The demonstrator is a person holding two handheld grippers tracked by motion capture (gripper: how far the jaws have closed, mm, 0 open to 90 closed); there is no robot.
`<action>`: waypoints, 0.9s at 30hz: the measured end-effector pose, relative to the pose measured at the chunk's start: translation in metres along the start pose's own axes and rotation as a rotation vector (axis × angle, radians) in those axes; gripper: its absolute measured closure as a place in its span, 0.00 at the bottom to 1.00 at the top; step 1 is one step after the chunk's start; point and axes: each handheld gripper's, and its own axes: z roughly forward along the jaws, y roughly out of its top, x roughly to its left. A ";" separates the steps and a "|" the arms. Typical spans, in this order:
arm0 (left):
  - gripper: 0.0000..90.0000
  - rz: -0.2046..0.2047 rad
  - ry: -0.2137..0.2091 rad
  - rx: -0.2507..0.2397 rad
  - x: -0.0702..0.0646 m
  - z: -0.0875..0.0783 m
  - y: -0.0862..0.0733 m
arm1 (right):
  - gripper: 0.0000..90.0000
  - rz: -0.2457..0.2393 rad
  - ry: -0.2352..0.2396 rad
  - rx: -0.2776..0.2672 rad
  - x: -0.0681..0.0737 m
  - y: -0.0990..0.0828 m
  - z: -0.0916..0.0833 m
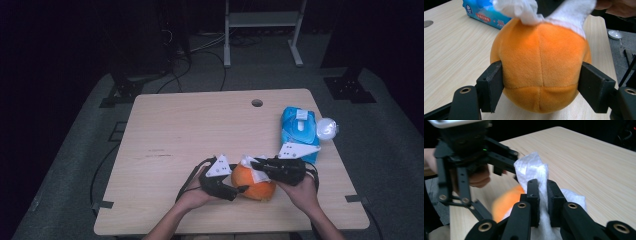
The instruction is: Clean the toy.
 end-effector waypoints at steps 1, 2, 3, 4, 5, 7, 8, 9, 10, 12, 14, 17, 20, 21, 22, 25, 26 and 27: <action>0.28 -0.006 -0.005 -0.001 0.001 0.000 0.000 | 0.91 0.008 -0.001 0.001 -0.002 -0.001 -0.001; 0.26 -0.020 -0.013 -0.004 0.001 0.001 0.000 | 0.91 0.012 0.000 0.000 -0.003 -0.002 -0.001; 0.22 -0.047 -0.028 -0.008 0.002 0.002 0.000 | 0.91 0.010 -0.003 -0.001 -0.003 -0.003 -0.001; 0.19 -0.060 -0.032 -0.009 0.003 0.002 0.000 | 0.91 0.006 -0.006 0.001 -0.001 -0.002 0.000; 0.17 -0.082 -0.038 -0.014 0.004 0.003 -0.001 | 0.91 0.005 -0.007 0.002 0.000 -0.002 0.001; 0.17 -0.090 -0.035 -0.015 0.005 0.003 -0.001 | 0.91 -0.005 -0.001 0.000 0.004 0.000 0.003; 0.19 -0.081 -0.029 -0.017 0.003 0.002 0.000 | 0.91 -0.010 0.003 -0.001 0.006 0.000 0.004; 0.22 -0.070 -0.020 -0.018 0.002 0.002 0.001 | 0.91 -0.020 0.014 -0.003 0.010 0.002 0.006; 0.24 -0.061 -0.013 -0.018 0.000 0.002 0.002 | 0.91 -0.026 0.032 -0.006 0.014 0.003 0.007; 0.26 -0.019 0.000 -0.008 -0.004 0.003 0.005 | 0.91 -0.036 0.070 -0.003 0.023 0.005 0.012; 0.27 0.013 0.009 0.000 -0.008 0.003 0.007 | 0.91 -0.072 0.092 0.015 0.034 0.007 0.019; 0.28 0.025 0.013 0.001 -0.009 0.002 0.007 | 0.91 -0.103 0.088 0.039 0.039 0.008 0.025; 0.28 0.025 0.002 0.005 -0.005 0.002 0.004 | 0.91 -0.078 0.062 0.025 0.030 0.009 0.018; 0.28 0.018 -0.001 0.007 -0.004 0.001 0.002 | 0.91 -0.073 0.051 0.023 0.027 0.009 0.015; 0.28 0.016 -0.004 0.008 -0.002 0.001 0.000 | 0.91 -0.068 0.035 0.021 0.023 0.008 0.012; 0.28 -0.001 -0.013 0.014 0.004 -0.002 -0.007 | 0.91 -0.019 -0.004 0.019 0.005 0.001 0.003; 0.28 -0.004 -0.017 0.018 0.006 -0.002 -0.008 | 0.91 0.002 -0.005 0.020 0.001 -0.001 0.002; 0.28 -0.012 -0.026 0.021 0.008 -0.003 -0.010 | 0.91 0.023 -0.003 0.017 -0.003 -0.004 0.001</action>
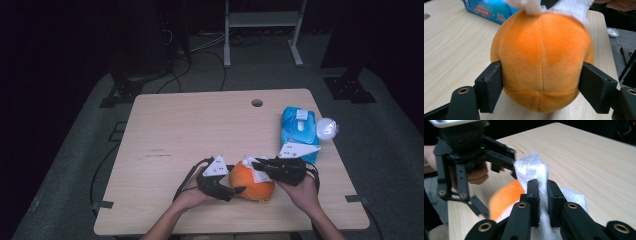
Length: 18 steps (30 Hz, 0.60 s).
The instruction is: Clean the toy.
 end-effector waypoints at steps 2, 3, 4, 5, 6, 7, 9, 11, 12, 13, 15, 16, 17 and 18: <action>0.25 -0.025 -0.019 -0.007 0.002 0.000 0.000 | 0.91 0.024 0.009 -0.001 -0.004 -0.004 0.001; 0.21 -0.038 -0.028 -0.010 0.002 0.001 0.000 | 0.91 0.019 0.005 -0.002 -0.003 -0.004 0.002; 0.18 -0.057 -0.038 -0.013 0.004 0.001 -0.001 | 0.91 0.011 0.001 0.000 -0.002 -0.004 0.002; 0.14 -0.079 -0.045 -0.019 0.004 0.002 -0.001 | 0.91 0.006 -0.003 0.002 -0.001 -0.003 0.003; 0.12 -0.094 -0.049 -0.023 0.004 0.003 -0.001 | 0.91 0.007 -0.002 0.001 0.000 -0.003 0.004; 0.11 -0.097 -0.048 -0.022 0.004 0.003 0.000 | 0.91 0.005 -0.001 0.000 0.000 -0.003 0.005; 0.10 -0.093 -0.042 -0.024 0.004 0.003 0.002 | 0.91 0.000 0.003 0.002 0.003 -0.002 0.005; 0.10 -0.088 -0.036 -0.036 0.003 0.002 0.004 | 0.91 -0.009 0.008 0.000 0.009 -0.001 0.007; 0.10 -0.079 -0.031 -0.039 0.002 0.002 0.006 | 0.91 -0.013 0.011 0.001 0.011 0.000 0.009; 0.10 -0.075 -0.029 -0.040 0.001 0.002 0.006 | 0.90 -0.025 0.019 0.002 0.016 0.001 0.011; 0.10 -0.058 -0.028 -0.033 0.000 0.003 0.005 | 0.90 -0.043 0.032 0.003 0.021 0.002 0.016; 0.14 -0.042 -0.025 -0.028 -0.001 0.002 0.004 | 0.90 -0.056 0.038 0.007 0.023 0.003 0.018; 0.18 -0.034 -0.024 -0.023 -0.001 0.001 0.004 | 0.90 -0.066 0.036 0.011 0.024 0.003 0.020; 0.21 -0.017 -0.025 -0.017 0.000 -0.001 0.003 | 0.90 -0.069 0.040 0.012 0.024 0.003 0.020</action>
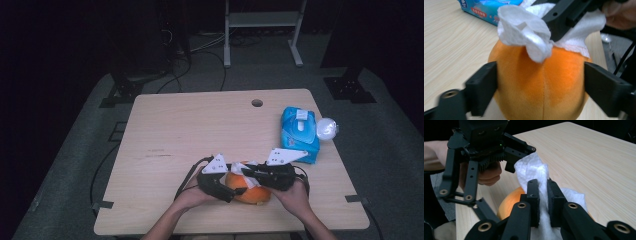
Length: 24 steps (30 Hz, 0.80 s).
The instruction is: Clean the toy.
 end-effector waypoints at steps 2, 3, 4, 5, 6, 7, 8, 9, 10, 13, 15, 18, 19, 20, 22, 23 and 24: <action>0.26 0.009 -0.002 0.005 0.001 -0.001 -0.001 | 0.90 0.005 0.004 0.003 -0.002 -0.001 -0.001; 0.27 0.010 -0.004 0.006 0.002 -0.001 -0.001 | 0.90 0.012 0.003 0.003 -0.004 -0.001 -0.003; 0.27 0.020 -0.005 0.015 0.003 -0.002 -0.002 | 0.90 0.014 -0.001 0.004 -0.006 -0.002 -0.004; 0.28 0.018 -0.006 0.015 0.004 -0.002 -0.004 | 0.90 0.017 -0.010 0.006 -0.009 -0.003 -0.006; 0.28 0.015 -0.011 0.019 0.006 -0.003 -0.006 | 0.90 0.024 -0.020 0.008 -0.011 -0.005 -0.008; 0.28 0.010 -0.013 0.022 0.008 -0.004 -0.008 | 0.90 0.033 -0.028 0.009 -0.015 -0.007 -0.010; 0.28 0.001 -0.015 0.023 0.010 -0.005 -0.009 | 0.90 0.044 -0.033 0.012 -0.017 -0.009 -0.012; 0.27 -0.013 -0.015 0.022 0.011 -0.005 -0.011 | 0.90 0.057 -0.040 0.016 -0.020 -0.011 -0.013; 0.25 -0.026 -0.016 0.026 0.013 -0.006 -0.011 | 0.90 0.074 -0.042 0.019 -0.023 -0.014 -0.014; 0.13 -0.042 -0.009 0.011 0.012 -0.005 -0.005 | 0.90 0.091 -0.042 0.017 -0.026 -0.017 -0.013; 0.12 -0.038 -0.008 -0.022 0.008 -0.006 -0.001 | 0.90 0.088 -0.046 0.015 -0.025 -0.016 -0.012; 0.13 0.002 -0.001 -0.009 0.002 -0.003 0.003 | 0.90 0.087 -0.029 0.014 -0.022 -0.014 -0.008; 0.16 0.014 -0.001 -0.007 0.001 -0.001 0.002 | 0.90 0.078 -0.029 0.011 -0.019 -0.013 -0.007; 0.18 0.014 -0.004 -0.006 0.001 -0.001 0.001 | 0.90 0.069 -0.028 0.011 -0.015 -0.011 -0.005; 0.21 0.021 -0.006 -0.002 0.001 -0.002 0.000 | 0.90 0.055 -0.005 -0.002 -0.008 -0.008 -0.002; 0.22 0.036 -0.003 0.010 0.001 -0.002 0.000 | 0.90 0.053 0.005 -0.005 -0.005 -0.007 -0.001; 0.23 0.042 0.004 0.023 0.001 -0.002 0.000 | 0.90 0.039 0.012 -0.002 -0.002 -0.005 0.002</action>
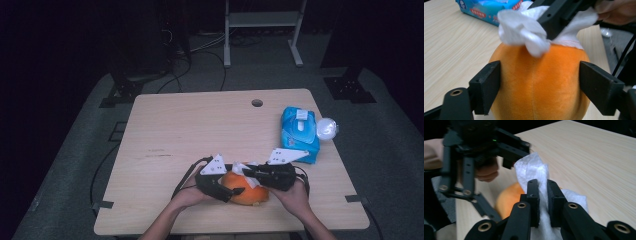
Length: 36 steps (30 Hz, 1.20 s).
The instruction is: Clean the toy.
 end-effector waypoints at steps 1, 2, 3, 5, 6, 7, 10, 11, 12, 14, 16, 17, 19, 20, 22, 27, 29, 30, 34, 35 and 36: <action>0.24 -0.002 -0.001 0.006 0.000 -0.001 0.000 | 0.90 -0.020 -0.002 0.007 0.003 0.001 0.002; 0.25 -0.002 -0.002 0.011 0.001 -0.002 -0.001 | 0.90 -0.027 -0.005 0.014 0.003 0.001 0.003; 0.26 -0.008 -0.007 0.013 0.003 -0.002 -0.003 | 0.90 -0.025 -0.003 0.016 0.002 0.001 0.003; 0.26 -0.026 -0.010 0.017 0.006 -0.003 -0.006 | 0.90 -0.007 -0.013 0.018 -0.003 -0.001 0.001; 0.27 -0.035 -0.013 0.018 0.008 -0.004 -0.008 | 0.90 -0.008 -0.021 0.023 -0.006 -0.002 0.001; 0.27 -0.044 -0.015 0.017 0.009 -0.004 -0.009 | 0.90 0.010 -0.028 0.026 -0.010 -0.005 -0.001; 0.25 -0.051 -0.018 0.008 0.009 -0.004 -0.008 | 0.90 0.046 -0.026 0.024 -0.018 -0.011 -0.005; 0.22 -0.051 -0.014 0.005 0.009 -0.004 -0.006 | 0.90 0.048 -0.027 0.025 -0.018 -0.011 -0.005; 0.19 -0.057 -0.011 -0.009 0.008 -0.004 -0.003 | 0.90 0.042 -0.032 0.027 -0.018 -0.010 -0.005; 0.13 -0.053 -0.008 -0.045 0.008 -0.004 0.000 | 0.90 0.046 -0.034 0.021 -0.018 -0.010 -0.006; 0.13 -0.036 -0.015 -0.068 0.005 -0.002 0.003 | 0.90 0.050 -0.017 0.010 -0.016 -0.008 -0.005; 0.13 -0.026 -0.013 -0.069 0.003 -0.001 0.004 | 0.90 0.047 -0.007 0.006 -0.013 -0.007 -0.004; 0.14 -0.015 -0.018 -0.067 0.000 0.003 0.005 | 0.90 0.030 0.015 0.000 -0.006 -0.004 -0.001; 0.16 -0.007 -0.020 -0.057 0.000 0.004 0.005 | 0.90 0.018 0.025 -0.001 -0.002 -0.002 0.002; 0.20 0.001 -0.011 -0.039 0.000 0.004 0.003 | 0.90 -0.003 0.027 0.006 0.002 0.000 0.005; 0.26 -0.034 -0.017 -0.019 0.006 -0.001 -0.004 | 0.90 0.017 -0.004 0.023 -0.009 -0.005 0.002; 0.26 -0.042 -0.025 -0.017 0.009 -0.003 -0.006 | 0.90 0.037 -0.011 0.020 -0.014 -0.009 -0.001; 0.26 -0.045 -0.029 -0.019 0.010 -0.004 -0.008 | 0.90 0.041 -0.015 0.021 -0.016 -0.010 -0.003; 0.25 -0.055 -0.037 -0.024 0.011 -0.004 -0.007 | 0.90 0.056 -0.020 0.022 -0.019 -0.013 -0.006; 0.22 -0.051 -0.035 -0.025 0.010 -0.004 -0.005 | 0.90 0.053 -0.021 0.023 -0.019 -0.013 -0.006; 0.19 -0.049 -0.027 -0.035 0.009 -0.004 -0.002 | 0.90 0.050 -0.023 0.024 -0.018 -0.012 -0.005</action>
